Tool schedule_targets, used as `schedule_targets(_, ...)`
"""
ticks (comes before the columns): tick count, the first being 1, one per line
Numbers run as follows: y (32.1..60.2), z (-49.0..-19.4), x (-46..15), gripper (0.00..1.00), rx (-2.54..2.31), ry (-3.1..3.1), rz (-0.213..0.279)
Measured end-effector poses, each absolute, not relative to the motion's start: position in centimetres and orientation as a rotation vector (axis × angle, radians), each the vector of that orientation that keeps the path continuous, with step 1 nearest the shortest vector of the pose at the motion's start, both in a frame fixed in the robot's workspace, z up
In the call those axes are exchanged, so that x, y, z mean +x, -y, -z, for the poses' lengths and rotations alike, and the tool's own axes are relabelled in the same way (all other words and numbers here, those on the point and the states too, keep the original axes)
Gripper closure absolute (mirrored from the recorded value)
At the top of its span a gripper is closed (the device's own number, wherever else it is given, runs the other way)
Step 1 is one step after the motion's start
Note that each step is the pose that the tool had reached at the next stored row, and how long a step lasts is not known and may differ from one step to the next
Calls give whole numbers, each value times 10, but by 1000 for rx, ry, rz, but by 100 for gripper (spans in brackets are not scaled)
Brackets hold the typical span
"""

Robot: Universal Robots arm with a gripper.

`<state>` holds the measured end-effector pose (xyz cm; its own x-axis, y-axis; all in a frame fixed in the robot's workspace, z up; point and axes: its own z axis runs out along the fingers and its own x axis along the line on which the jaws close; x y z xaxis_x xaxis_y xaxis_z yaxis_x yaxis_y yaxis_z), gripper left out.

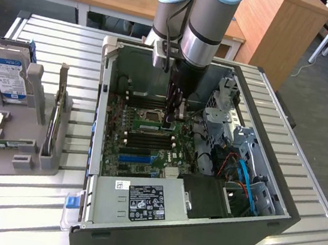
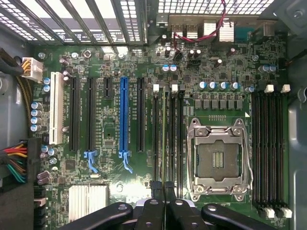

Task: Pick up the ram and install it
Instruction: 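Insert the ram into the slot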

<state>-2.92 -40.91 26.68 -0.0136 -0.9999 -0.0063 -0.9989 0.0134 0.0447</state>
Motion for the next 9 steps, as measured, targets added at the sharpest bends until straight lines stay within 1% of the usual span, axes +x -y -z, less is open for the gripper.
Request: schedule_targets(9, 409, -264, -29, 88, 2195, 2208, 55)
